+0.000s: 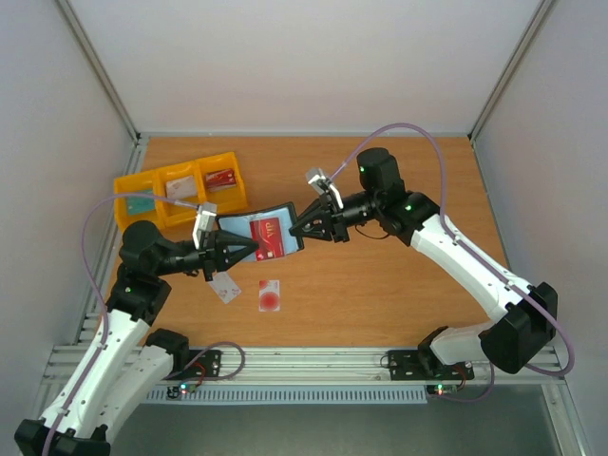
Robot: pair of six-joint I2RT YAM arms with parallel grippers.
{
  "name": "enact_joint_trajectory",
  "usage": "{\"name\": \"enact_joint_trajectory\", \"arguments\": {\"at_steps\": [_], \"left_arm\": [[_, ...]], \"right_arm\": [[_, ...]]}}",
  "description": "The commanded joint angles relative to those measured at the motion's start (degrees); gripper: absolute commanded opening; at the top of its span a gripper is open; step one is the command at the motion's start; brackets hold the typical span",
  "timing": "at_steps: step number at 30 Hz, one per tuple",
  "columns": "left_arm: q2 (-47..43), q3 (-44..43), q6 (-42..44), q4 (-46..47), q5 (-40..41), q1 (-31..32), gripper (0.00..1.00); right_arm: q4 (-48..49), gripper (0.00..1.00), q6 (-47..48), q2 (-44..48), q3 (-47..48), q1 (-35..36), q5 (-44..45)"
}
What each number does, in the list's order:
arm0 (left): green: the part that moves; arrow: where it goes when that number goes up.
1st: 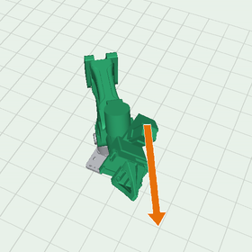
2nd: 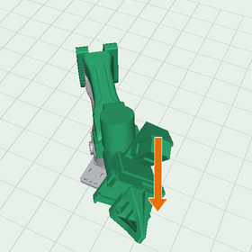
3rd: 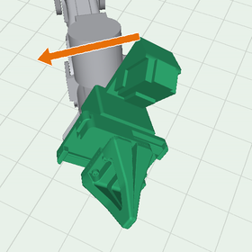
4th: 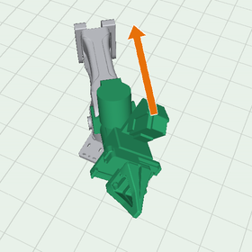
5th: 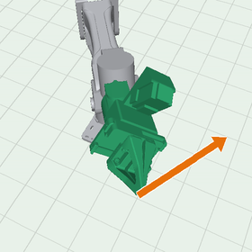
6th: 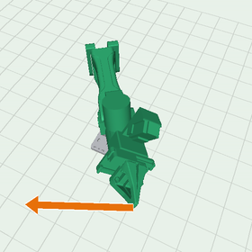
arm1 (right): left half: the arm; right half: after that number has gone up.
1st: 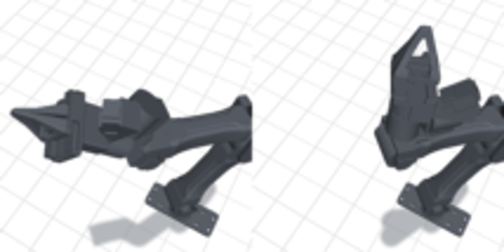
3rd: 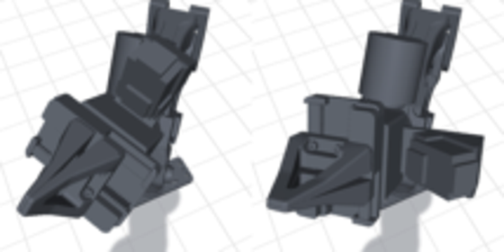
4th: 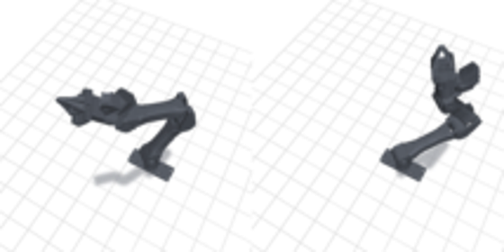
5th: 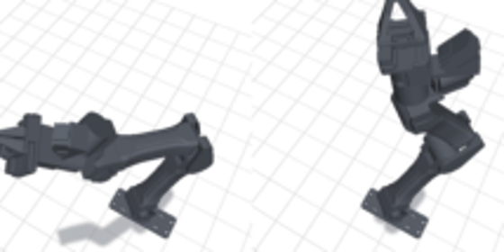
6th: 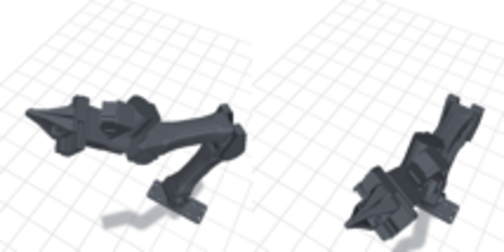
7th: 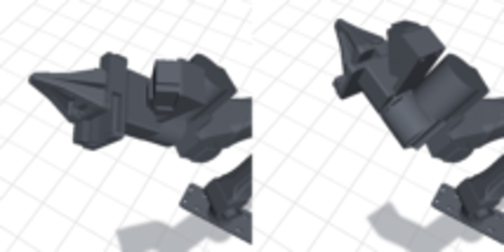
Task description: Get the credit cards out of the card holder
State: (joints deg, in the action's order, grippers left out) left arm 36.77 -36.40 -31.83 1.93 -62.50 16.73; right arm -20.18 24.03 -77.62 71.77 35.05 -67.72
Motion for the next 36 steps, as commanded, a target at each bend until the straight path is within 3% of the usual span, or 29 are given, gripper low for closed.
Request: {"name": "enact_joint_trajectory", "arguments": {"at_steps": [1,4,23,30,36], "left_arm": [[-0.6,0.6,-1.4,5.8,0.2,-0.3,0.0],[-0.3,0.5,-1.6,5.9,0.1,-0.3,0.0],[-1.0,0.2,-0.5,1.0,4.3,-0.9,0.0],[1.2,1.8,-2.1,-10.7,16.9,-1.7,0.0],[16.4,0.2,-8.4,-12.5,21.8,2.9,0.0]], "right_arm": [[-0.4,0.1,-0.8,1.2,0.3,-0.5,-2.3],[-0.8,0.01,-0.4,1.5,0.4,-0.6,-1.5],[0.4,0.01,-3.5,5.2,-2.9,-8.9,0.9],[6.9,0.01,-16.0,7.0,-7.1,-17.8,17.6],[0.6,0.01,-18.4,9.7,-9.1,-21.8,39.6]]}}
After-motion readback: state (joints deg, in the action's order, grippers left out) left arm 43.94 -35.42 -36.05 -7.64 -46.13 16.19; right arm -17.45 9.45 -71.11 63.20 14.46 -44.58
